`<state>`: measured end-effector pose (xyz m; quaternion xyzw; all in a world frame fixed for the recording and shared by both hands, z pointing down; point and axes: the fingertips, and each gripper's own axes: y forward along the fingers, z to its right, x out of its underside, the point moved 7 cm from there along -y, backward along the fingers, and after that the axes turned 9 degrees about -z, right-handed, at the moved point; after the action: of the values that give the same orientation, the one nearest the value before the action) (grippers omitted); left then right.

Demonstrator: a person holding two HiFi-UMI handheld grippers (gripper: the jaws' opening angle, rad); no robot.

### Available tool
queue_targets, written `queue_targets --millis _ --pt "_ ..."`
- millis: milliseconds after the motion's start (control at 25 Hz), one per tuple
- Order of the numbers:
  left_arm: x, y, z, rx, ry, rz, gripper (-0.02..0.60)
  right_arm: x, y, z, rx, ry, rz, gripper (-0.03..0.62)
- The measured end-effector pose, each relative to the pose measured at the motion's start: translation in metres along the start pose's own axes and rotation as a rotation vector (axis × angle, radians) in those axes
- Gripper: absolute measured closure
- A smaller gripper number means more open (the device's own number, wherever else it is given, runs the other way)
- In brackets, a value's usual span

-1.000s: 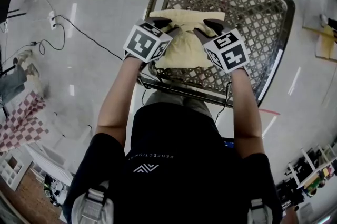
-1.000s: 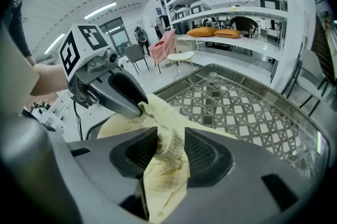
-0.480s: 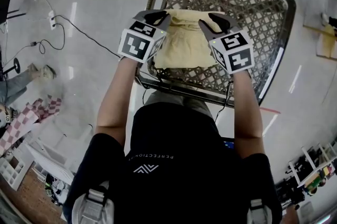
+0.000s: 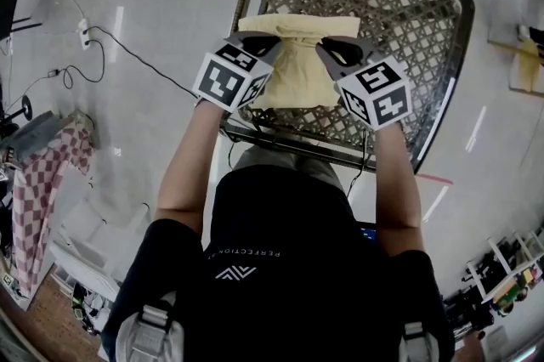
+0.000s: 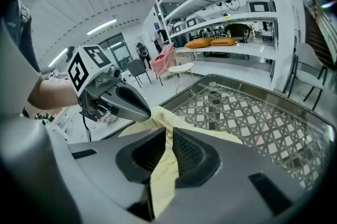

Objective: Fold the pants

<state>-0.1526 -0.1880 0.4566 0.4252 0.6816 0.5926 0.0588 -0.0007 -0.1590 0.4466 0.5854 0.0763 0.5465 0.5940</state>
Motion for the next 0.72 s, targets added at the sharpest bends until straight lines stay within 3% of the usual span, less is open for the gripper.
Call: queue_targets --millis 240,720 --pt "0.011 0.012 0.005 0.004 -0.002 -0.036 0.565 0.015 0.006 -0.006 -0.045 -0.009 -0.053 0.535" --pt "0.006 0.034 -0.013 -0.059 -0.028 -0.035 0.565 0.018 0.029 0.014 0.052 0.02 -0.062 0.534"
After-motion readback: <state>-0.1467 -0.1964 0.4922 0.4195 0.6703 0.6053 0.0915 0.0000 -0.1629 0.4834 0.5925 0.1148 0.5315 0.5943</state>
